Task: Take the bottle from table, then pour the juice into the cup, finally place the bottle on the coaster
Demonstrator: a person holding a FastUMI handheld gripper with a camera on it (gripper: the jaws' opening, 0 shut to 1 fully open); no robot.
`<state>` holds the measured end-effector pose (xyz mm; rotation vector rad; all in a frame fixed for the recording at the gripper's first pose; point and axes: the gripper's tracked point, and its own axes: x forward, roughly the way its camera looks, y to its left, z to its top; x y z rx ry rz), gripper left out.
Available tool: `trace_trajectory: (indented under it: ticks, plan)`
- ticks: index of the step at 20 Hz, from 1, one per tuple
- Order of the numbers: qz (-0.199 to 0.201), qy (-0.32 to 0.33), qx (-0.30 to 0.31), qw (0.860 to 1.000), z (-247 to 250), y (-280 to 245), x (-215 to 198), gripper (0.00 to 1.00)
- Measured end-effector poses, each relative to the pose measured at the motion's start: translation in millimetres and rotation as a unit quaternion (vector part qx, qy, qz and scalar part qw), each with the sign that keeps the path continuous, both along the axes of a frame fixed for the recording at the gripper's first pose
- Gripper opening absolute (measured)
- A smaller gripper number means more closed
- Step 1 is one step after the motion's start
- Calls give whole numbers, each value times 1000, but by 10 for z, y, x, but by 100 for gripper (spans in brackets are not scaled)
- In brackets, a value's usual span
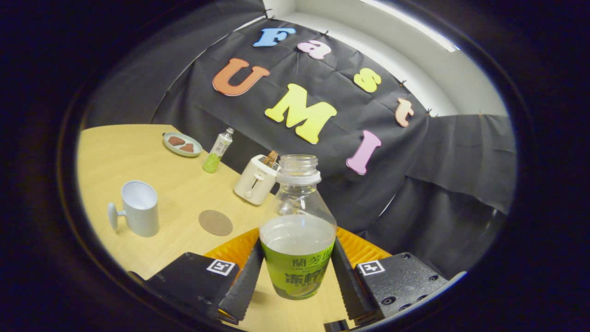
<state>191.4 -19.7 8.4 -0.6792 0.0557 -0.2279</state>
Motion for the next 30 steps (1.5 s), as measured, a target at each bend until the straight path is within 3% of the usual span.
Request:
trace_trajectory:
  ticks: [5,9,17,30]
  plan:
    - [-29,9,-82,996,99,76,27,82]
    - [-47,19,-164,985,100,205,116,82]
    - [-53,27,-255,965,-32,520,311,82]
    - [-60,-5,-419,906,-113,818,380,82]
